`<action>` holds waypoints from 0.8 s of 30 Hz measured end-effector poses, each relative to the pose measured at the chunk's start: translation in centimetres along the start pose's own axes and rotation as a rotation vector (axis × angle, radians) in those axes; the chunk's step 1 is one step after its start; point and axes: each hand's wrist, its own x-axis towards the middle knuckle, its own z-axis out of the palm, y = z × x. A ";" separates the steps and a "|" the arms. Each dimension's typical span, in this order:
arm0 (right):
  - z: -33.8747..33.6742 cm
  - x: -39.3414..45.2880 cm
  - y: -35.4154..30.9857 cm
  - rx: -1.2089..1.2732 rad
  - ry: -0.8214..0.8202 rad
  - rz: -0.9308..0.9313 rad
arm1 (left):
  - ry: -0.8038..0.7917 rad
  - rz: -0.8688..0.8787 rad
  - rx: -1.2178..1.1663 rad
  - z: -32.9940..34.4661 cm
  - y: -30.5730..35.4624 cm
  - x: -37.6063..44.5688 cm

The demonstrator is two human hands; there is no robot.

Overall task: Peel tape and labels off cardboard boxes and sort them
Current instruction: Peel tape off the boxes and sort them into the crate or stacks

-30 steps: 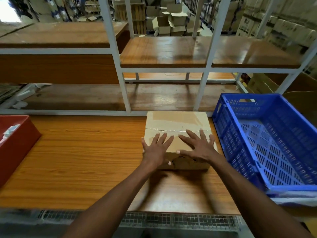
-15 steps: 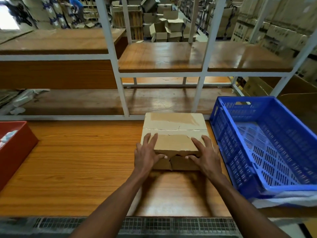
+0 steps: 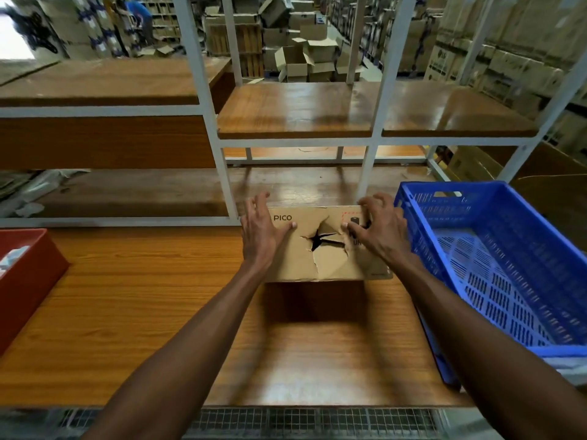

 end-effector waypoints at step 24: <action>1.7 3.9 -3.3 -0.355 -0.356 -0.008 | -0.465 -0.099 0.233 2.1 0.5 4.4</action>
